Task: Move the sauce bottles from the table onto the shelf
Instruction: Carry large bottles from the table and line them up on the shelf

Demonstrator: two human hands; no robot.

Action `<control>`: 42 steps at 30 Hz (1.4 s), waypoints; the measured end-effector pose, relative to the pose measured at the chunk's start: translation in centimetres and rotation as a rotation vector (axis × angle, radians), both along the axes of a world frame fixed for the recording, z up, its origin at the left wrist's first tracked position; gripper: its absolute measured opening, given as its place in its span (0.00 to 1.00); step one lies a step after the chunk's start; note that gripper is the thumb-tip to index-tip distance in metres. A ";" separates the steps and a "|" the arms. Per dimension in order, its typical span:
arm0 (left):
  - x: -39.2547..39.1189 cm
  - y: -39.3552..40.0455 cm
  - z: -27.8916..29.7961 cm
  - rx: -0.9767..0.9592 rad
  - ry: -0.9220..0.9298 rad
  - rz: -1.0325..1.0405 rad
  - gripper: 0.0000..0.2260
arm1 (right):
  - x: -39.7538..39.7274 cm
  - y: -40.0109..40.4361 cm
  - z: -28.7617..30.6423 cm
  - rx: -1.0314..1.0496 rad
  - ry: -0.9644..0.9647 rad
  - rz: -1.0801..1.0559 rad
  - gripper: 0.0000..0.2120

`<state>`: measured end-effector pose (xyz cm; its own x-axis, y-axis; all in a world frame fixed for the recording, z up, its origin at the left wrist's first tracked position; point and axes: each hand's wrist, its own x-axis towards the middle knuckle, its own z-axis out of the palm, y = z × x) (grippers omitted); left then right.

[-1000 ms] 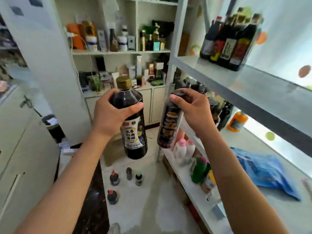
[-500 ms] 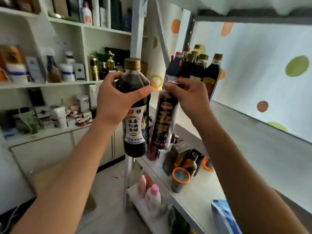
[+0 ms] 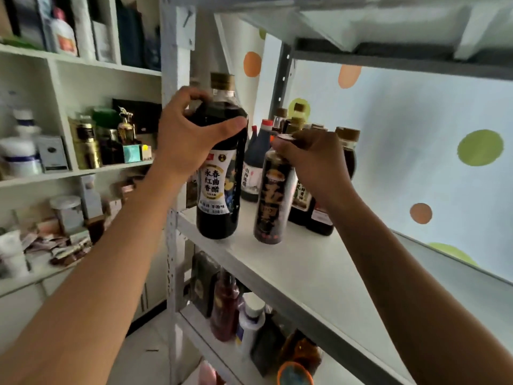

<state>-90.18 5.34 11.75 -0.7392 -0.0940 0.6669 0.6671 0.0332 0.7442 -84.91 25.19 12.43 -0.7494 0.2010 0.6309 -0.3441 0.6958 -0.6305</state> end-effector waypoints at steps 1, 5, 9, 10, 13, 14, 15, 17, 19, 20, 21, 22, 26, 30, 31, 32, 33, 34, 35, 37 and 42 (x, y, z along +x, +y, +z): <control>-1.5 0.4 0.0 -0.011 -0.010 0.006 0.28 | -0.5 0.3 -0.1 0.028 -0.020 -0.008 0.12; -6.1 2.0 -0.4 -0.031 -0.049 -0.014 0.29 | -2.3 1.2 -0.6 0.046 -0.058 -0.048 0.14; -9.5 4.1 -1.8 0.079 -0.127 -0.099 0.24 | -4.0 1.5 -0.7 0.051 -0.077 -0.089 0.14; -10.0 4.6 -2.1 0.108 -0.133 -0.112 0.21 | -4.3 1.4 -0.8 0.055 -0.081 -0.093 0.14; -11.3 5.8 -2.2 0.106 -0.105 -0.142 0.15 | -5.6 1.1 -1.0 0.065 -0.099 -0.124 0.14; -11.7 6.0 -2.1 0.080 -0.087 -0.150 0.13 | -6.0 1.0 -1.1 0.067 -0.107 -0.137 0.15; -12.0 6.2 -2.0 0.053 -0.070 -0.160 0.13 | -6.3 0.9 -1.2 0.063 -0.110 -0.148 0.15; -12.7 6.4 -2.1 0.033 -0.047 -0.175 0.13 | -7.1 0.7 -1.4 0.051 -0.106 -0.168 0.15; -13.4 6.4 -2.2 0.048 -0.037 -0.174 0.12 | -7.8 0.6 -1.5 0.037 -0.098 -0.189 0.15; -13.7 6.3 -2.4 0.055 -0.046 -0.168 0.13 | -8.2 0.6 -1.6 0.041 -0.098 -0.199 0.15; -14.0 6.2 -2.5 0.053 -0.056 -0.164 0.14 | -8.6 0.5 -1.8 0.045 -0.099 -0.212 0.15; -14.1 6.3 -2.5 0.036 -0.057 -0.163 0.16 | -9.0 0.5 -1.9 0.045 -0.098 -0.224 0.14; -14.1 7.0 -2.9 -0.064 -0.015 -0.143 0.19 | -10.7 0.1 -2.5 0.052 -0.099 -0.277 0.13; -13.7 7.2 -4.0 -0.053 0.011 -0.113 0.19 | -11.4 -0.3 -3.0 0.145 -0.051 -0.345 0.17; -13.6 7.1 -4.5 -0.036 0.012 -0.109 0.20 | -11.5 -0.5 -3.0 0.160 -0.045 -0.357 0.19; -13.6 7.0 -5.0 -0.030 0.008 -0.102 0.20 | -11.5 -0.6 -3.1 0.171 -0.042 -0.367 0.20; -13.5 6.9 -5.8 -0.031 -0.007 -0.104 0.21 | -11.4 -0.7 -3.1 0.181 -0.043 -0.378 0.20; -13.6 6.8 -6.6 -0.037 -0.033 -0.116 0.23 | -11.4 -0.7 -3.1 0.187 -0.048 -0.386 0.21; -13.7 6.8 -7.5 -0.043 -0.068 -0.136 0.25 | -11.4 -0.7 -3.1 0.186 -0.055 -0.388 0.21; -13.8 6.5 -8.9 -0.052 -0.137 -0.165 0.29 | -11.2 -0.8 -3.1 0.170 -0.068 -0.376 0.22; -12.9 6.3 -10.0 -0.048 -0.226 -0.178 0.29 | -10.1 -0.8 -3.3 0.096 -0.081 -0.304 0.26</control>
